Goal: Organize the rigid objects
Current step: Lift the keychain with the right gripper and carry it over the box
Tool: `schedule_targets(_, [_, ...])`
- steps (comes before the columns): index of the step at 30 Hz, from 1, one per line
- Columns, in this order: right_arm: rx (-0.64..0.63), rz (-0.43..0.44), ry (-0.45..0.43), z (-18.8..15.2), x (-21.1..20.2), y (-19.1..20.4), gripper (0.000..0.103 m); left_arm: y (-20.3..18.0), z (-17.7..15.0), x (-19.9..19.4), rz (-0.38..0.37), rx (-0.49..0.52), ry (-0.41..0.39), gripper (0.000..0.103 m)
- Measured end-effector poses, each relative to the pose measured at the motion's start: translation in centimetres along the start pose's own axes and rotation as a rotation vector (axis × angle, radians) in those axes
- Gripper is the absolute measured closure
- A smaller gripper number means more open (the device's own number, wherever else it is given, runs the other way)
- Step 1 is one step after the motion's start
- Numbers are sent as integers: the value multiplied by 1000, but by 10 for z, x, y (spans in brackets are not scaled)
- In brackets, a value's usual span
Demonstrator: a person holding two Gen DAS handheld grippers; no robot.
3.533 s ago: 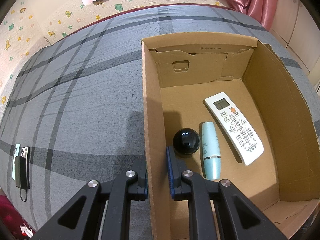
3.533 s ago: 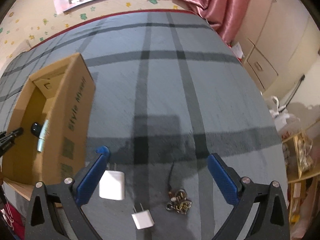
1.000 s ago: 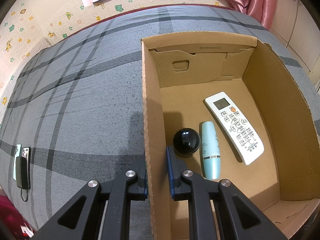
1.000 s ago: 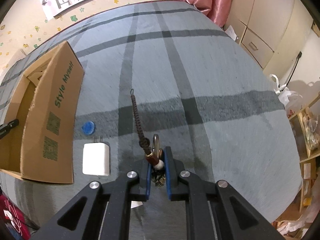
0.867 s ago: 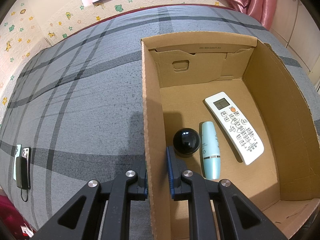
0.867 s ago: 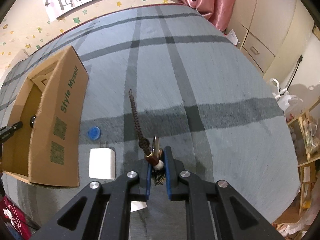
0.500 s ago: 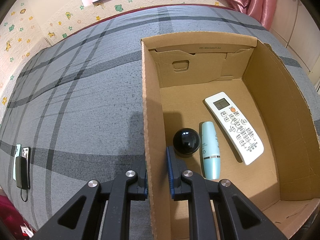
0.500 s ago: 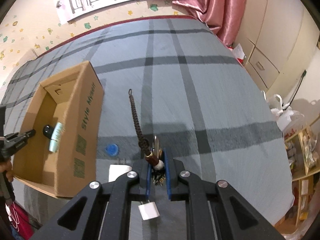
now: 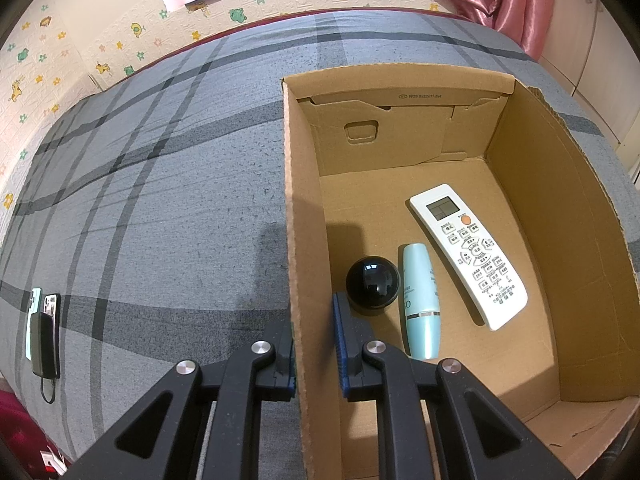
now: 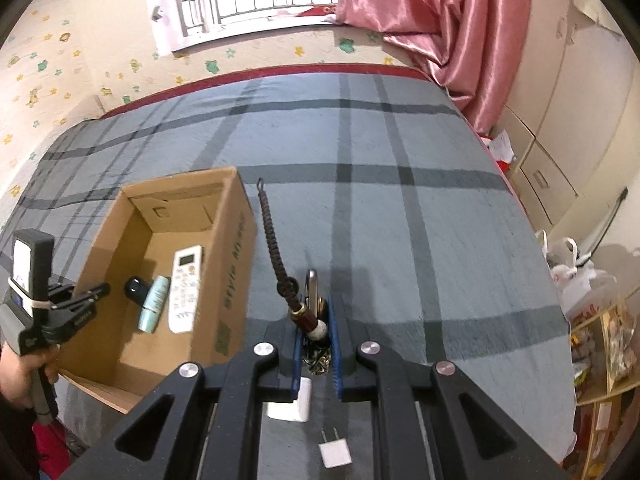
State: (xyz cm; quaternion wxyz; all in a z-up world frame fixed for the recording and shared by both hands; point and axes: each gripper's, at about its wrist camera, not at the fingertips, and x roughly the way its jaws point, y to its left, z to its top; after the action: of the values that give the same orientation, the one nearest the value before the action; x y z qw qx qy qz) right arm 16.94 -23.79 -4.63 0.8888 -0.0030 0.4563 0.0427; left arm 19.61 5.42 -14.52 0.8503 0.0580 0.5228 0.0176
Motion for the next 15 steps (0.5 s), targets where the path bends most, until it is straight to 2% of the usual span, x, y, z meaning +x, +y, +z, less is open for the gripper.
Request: schedule_targets(15, [-103,107,-25,27,4,69,93,-1,-1,1,-3,-1,0,88])
